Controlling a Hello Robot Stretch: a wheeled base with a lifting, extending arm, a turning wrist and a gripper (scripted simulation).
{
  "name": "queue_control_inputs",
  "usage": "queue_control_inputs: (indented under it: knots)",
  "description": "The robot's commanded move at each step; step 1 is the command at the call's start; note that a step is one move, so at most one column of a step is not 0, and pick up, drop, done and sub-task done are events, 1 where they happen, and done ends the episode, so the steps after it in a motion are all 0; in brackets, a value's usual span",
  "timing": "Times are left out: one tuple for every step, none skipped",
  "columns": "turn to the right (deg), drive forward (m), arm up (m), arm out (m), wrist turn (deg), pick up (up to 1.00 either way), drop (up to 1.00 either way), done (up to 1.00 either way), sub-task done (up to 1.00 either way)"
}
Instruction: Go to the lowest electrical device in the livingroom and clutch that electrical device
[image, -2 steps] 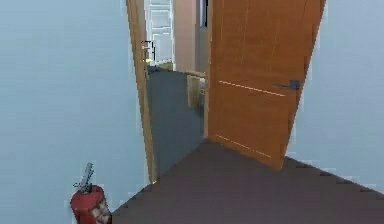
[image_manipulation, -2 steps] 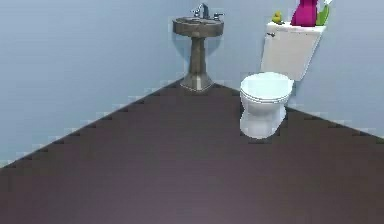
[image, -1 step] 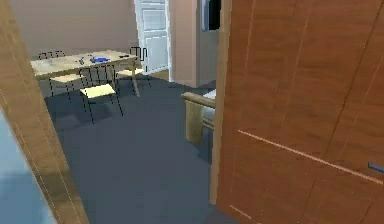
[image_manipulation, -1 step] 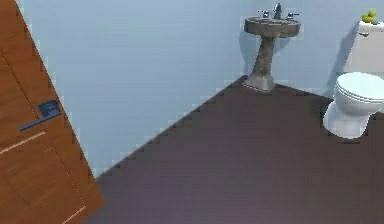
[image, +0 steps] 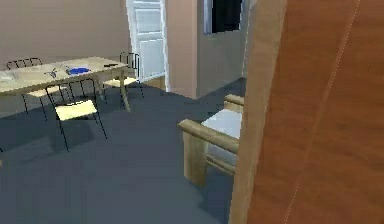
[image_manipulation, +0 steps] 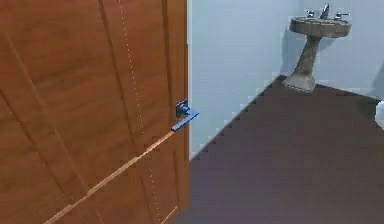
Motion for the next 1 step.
queue_control_inputs:
  knots:
    - [-45.0,0.0,0.0,0.0,0.0,0.0,0.0,0.0,0.0]
